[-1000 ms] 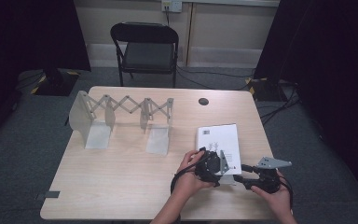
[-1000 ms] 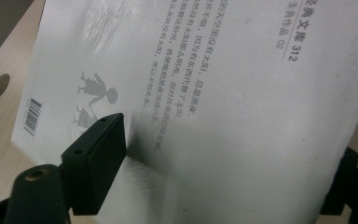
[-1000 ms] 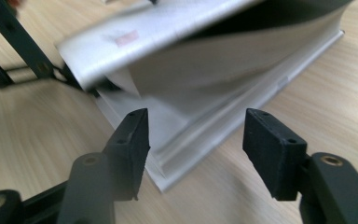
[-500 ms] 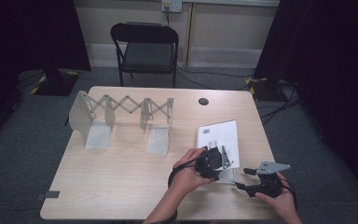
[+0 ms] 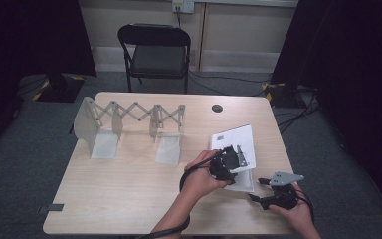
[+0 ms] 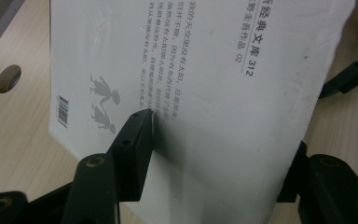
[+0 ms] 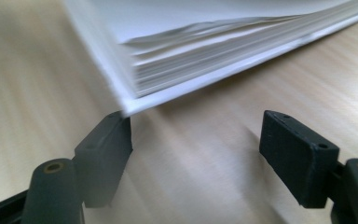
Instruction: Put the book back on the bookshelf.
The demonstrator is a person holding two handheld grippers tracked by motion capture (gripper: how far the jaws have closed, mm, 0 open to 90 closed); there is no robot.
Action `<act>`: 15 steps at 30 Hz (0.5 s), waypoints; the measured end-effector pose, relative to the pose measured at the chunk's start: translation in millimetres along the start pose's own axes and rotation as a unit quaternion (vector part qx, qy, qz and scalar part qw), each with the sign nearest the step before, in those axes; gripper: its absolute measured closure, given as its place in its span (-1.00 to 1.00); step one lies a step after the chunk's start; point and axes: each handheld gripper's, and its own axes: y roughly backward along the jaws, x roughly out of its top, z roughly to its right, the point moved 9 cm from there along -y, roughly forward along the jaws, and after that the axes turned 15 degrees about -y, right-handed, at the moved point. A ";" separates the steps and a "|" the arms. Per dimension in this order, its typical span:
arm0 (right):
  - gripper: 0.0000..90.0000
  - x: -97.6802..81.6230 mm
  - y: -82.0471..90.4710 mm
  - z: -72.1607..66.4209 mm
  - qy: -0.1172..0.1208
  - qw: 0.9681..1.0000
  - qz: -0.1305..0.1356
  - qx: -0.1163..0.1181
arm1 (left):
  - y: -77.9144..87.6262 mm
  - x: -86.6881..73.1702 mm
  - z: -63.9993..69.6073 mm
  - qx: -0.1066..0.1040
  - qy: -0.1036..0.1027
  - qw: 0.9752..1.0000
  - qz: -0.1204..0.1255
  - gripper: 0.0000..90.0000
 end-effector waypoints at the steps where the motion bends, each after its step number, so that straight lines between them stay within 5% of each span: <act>1: -0.44 0.0 0.0 0.0 0.000 1.000 0.000 0.000 | 0.0 0.0 0.0 0.000 0.000 1.000 0.000 -0.03; 4: -0.42 6.2 -4.3 6.9 -0.008 1.000 0.005 -0.014 | 4.1 -1.0 -4.7 -0.013 0.001 1.000 -0.003 -0.02; 15: -0.30 29.2 -21.8 6.6 0.053 0.997 0.041 -0.049 | 7.6 -0.4 -8.3 -0.022 -0.002 1.000 -0.015 -0.01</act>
